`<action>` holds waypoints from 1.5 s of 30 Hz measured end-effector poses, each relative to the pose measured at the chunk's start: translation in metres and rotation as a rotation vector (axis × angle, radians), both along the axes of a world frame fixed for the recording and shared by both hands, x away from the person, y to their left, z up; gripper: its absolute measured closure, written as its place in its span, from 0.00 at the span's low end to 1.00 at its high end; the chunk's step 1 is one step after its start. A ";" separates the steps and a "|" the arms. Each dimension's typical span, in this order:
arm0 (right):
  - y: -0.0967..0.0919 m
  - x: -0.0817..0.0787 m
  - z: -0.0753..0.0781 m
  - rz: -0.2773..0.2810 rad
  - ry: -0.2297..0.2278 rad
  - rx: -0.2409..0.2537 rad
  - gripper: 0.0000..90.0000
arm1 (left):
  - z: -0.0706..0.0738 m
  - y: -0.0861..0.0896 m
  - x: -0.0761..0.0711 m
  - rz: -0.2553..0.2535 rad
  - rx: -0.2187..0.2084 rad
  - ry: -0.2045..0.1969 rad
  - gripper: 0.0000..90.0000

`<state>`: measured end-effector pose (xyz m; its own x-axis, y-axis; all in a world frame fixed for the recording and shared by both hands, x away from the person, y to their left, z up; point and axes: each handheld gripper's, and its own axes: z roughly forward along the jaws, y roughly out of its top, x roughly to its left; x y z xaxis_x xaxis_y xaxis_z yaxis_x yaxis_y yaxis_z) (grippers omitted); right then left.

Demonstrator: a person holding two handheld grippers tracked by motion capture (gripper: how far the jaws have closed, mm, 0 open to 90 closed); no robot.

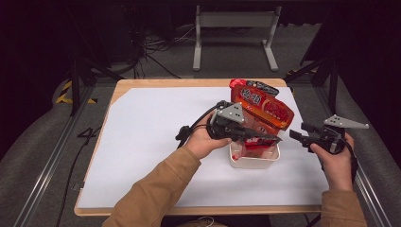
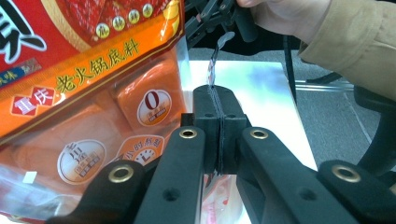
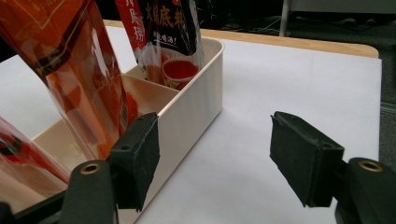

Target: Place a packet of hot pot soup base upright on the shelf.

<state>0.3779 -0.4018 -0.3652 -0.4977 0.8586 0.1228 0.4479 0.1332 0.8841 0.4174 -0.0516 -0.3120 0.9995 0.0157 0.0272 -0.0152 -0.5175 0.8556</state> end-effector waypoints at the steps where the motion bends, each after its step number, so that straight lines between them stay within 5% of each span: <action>1: 0.000 0.000 0.000 0.000 0.000 0.000 0.37 | -0.002 0.000 0.001 -0.002 0.003 0.000 1.00; 21: 0.002 0.002 -0.001 0.001 0.008 -0.001 0.36 | -0.019 0.009 0.012 0.061 0.043 0.064 0.93; 28: 0.001 0.002 -0.001 0.000 0.005 0.003 0.35 | -0.019 0.012 0.010 0.081 0.050 0.064 0.75; 38: 0.002 0.004 -0.001 0.003 0.001 0.006 0.35 | -0.008 0.026 0.005 0.129 -0.006 0.089 0.49; 45: 0.005 0.006 0.002 0.008 -0.008 0.013 0.35 | 0.006 0.048 -0.005 0.169 -0.046 0.085 0.44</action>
<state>0.3835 -0.3966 -0.3627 -0.5055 0.8530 0.1297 0.4398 0.1255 0.8893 0.4123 -0.0031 -0.3057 0.9813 0.1824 -0.0614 0.1414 -0.4668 0.8730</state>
